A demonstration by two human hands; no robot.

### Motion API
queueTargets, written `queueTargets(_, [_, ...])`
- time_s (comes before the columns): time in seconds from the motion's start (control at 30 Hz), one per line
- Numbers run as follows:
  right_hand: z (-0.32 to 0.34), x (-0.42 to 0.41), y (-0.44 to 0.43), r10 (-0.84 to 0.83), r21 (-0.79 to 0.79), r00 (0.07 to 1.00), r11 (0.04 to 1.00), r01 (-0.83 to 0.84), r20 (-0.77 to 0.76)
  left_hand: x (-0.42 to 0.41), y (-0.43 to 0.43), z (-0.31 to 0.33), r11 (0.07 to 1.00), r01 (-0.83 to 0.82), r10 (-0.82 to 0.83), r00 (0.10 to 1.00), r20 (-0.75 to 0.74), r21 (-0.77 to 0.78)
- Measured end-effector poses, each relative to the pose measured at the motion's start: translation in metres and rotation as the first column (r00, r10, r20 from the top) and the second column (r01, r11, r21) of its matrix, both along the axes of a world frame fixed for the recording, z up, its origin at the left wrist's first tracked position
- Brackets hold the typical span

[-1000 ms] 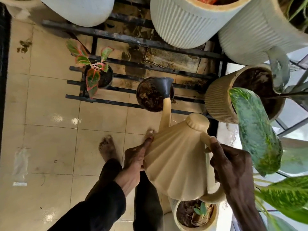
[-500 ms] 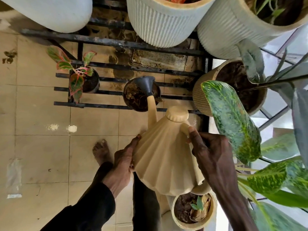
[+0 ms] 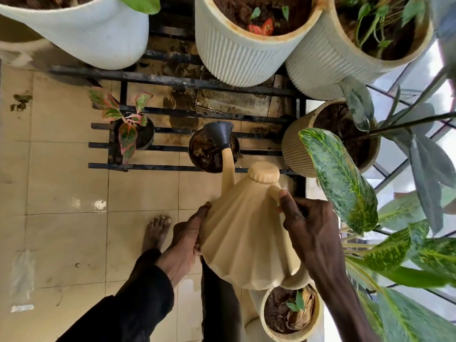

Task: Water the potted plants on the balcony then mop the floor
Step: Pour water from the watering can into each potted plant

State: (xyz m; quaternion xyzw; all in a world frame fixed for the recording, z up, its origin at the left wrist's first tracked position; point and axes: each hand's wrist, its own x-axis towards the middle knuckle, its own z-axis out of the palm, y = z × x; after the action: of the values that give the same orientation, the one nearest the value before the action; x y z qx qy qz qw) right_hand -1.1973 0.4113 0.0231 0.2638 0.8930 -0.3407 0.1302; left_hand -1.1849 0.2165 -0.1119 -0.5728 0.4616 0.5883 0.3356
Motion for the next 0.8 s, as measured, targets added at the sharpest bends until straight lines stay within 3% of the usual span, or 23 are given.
queueTargets(0.23, [0.008, 0.005, -0.005, -0.098, -0.092, 0.995, 0.991, 0.098, 0.001, -0.008, -0.008, 0.011, 0.997, 0.056, -0.054, 0.998, -0.030, 0.056])
queueTargets(0.8, [0.003, 0.042, -0.020, -0.287, -0.062, 0.958, 0.957, 0.285, -0.024, -0.003, -0.027, 0.011, 0.978, 0.198, -0.196, 0.980, -0.040, 0.065])
